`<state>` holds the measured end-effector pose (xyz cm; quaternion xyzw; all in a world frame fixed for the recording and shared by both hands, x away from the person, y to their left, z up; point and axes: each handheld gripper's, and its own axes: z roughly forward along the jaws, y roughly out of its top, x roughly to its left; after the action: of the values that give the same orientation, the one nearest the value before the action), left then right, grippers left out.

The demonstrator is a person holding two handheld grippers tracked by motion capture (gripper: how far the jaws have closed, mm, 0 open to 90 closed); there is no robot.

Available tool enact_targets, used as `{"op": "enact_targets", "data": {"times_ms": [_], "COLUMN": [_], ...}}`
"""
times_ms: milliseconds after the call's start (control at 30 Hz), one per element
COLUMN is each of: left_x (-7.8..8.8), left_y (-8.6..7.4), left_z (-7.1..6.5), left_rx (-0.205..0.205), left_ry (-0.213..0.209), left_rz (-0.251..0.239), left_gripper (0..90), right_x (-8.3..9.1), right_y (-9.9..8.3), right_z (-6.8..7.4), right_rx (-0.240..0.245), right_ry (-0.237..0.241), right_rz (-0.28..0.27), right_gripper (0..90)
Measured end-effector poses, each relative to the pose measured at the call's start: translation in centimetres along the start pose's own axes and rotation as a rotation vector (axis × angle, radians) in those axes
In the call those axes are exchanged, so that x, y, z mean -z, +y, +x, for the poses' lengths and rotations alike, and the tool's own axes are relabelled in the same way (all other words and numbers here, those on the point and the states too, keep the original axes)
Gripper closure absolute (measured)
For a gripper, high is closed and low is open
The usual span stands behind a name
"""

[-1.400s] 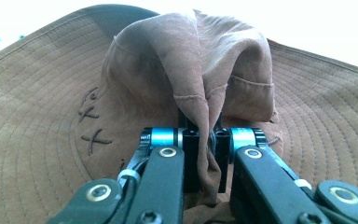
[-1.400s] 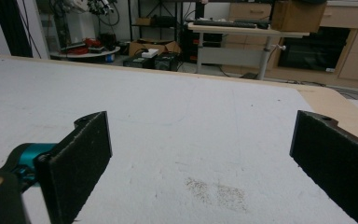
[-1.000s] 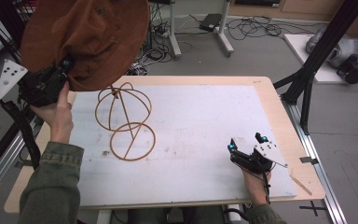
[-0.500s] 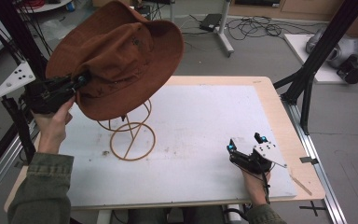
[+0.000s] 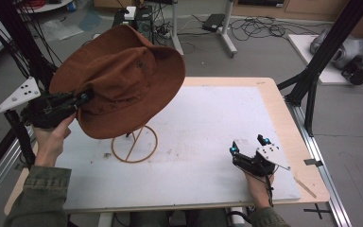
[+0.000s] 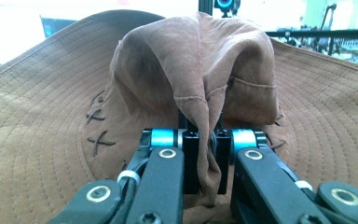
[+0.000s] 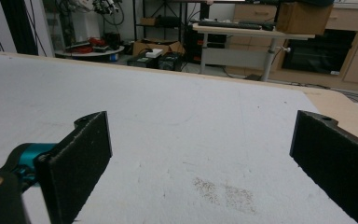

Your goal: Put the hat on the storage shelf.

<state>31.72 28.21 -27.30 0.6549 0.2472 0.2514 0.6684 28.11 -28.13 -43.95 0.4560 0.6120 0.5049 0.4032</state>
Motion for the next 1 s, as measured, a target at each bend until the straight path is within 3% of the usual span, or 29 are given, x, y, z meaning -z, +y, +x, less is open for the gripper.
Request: {"op": "enact_targets", "data": {"times_ms": [333,800,1000], "left_x": [0.8,0.7,0.6], "left_y": [-2.3,-2.5,-2.6], "left_z": [-1.4,-1.8,-1.6], "left_rx": [0.007,-0.003,0.03], "left_ry": [-0.036,-0.046,-0.057], "left_rz": [0.042,0.092,0.081], "left_gripper": [86.6,81.5,75.0], "right_x": [-0.1,0.0,0.0], "right_y": [0.0,0.0,0.0], "right_z": [0.3,0.3,0.2], "right_rx": [0.007,0.009,0.009], "right_ry": [0.002,0.001,0.0], "right_rz": [0.002,0.001,-0.001], "right_gripper": [4.6,4.6,4.6]}}
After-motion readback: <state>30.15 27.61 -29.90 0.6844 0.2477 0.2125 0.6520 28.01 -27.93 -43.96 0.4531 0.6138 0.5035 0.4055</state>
